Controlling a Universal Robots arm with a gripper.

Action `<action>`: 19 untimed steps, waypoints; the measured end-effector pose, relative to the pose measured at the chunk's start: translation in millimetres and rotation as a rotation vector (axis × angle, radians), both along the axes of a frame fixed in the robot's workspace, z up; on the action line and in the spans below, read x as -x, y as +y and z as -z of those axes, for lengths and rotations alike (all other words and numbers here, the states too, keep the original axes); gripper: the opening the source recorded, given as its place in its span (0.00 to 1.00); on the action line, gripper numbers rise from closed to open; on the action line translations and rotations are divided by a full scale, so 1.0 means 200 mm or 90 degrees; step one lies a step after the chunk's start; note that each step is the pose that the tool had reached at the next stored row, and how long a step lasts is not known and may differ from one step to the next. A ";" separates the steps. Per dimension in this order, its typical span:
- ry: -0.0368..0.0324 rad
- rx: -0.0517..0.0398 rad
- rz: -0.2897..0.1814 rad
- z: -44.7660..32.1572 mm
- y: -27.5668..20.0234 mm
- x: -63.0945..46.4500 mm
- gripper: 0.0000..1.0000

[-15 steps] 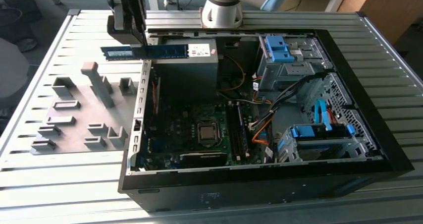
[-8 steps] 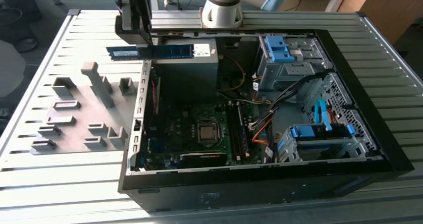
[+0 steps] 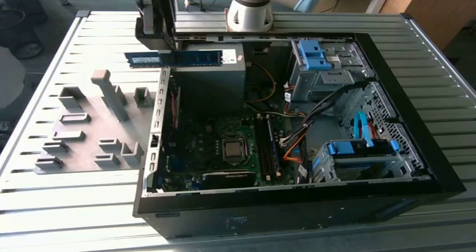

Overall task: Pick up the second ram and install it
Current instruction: 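Pick up the second ram and move it above second insertion slot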

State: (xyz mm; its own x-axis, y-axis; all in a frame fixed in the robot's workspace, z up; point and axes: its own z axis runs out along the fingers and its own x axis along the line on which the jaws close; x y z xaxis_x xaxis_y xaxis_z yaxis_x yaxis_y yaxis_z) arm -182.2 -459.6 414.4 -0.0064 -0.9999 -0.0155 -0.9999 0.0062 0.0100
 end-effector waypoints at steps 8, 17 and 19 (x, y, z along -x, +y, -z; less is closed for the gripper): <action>0.0000 0.0000 0.007 0.004 0.000 -0.04 0.14; 0.0000 0.0001 0.008 0.005 0.000 -0.09 0.14; 0.0000 0.0001 0.008 0.005 0.000 -0.10 0.14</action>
State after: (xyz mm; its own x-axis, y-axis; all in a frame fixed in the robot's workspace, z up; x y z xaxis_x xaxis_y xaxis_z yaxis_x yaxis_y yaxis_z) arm -162.1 -459.5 413.3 -0.0197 -0.9997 -0.0154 -0.9998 0.0196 0.0100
